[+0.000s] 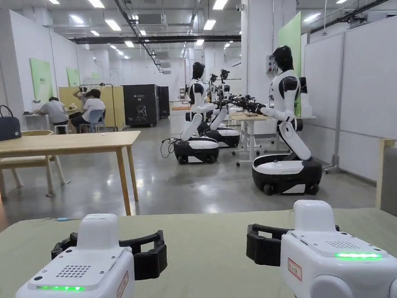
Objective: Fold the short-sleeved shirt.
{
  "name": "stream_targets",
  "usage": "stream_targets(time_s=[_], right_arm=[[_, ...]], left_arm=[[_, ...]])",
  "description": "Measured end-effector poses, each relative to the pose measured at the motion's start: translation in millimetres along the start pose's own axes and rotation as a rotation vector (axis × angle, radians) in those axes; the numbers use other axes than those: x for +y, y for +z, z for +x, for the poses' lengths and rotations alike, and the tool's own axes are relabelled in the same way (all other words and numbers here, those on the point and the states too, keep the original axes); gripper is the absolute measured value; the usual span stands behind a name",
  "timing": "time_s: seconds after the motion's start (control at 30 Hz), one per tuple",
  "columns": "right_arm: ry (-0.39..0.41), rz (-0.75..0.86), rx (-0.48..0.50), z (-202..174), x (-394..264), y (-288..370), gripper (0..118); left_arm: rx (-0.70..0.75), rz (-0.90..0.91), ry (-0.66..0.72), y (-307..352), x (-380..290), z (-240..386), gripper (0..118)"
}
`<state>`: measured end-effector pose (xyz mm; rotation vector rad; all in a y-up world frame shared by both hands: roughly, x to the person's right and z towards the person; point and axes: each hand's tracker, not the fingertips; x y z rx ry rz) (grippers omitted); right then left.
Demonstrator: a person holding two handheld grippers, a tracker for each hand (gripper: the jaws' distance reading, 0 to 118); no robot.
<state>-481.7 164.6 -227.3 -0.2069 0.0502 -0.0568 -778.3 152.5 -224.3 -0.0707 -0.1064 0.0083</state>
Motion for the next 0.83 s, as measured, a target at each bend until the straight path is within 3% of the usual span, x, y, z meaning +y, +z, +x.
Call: stream_targets(time_s=[0.37, 0.53, 0.7, 0.83], right_arm=[[-0.034, 0.023, 0.021, 3.4, 5.4, 7.8, 118], [0.001, 0.047, 0.007, -4.0, 4.4, 11.3, 118], [0.015, 0.075, 0.053, -4.0, 5.9, 18.7, 118], [0.049, 0.103, 0.002, -4.5, 5.5, 19.0, 118]], left_arm=[[0.006, 0.008, 0.024, 4.5, -0.9, -5.5, 118], [0.011, 0.020, 0.029, 8.8, 2.2, -5.5, 118], [0.012, 0.028, 0.030, 12.1, 4.1, -5.1, 118], [0.013, 0.035, 0.026, 14.5, 5.5, -4.4, 118]])
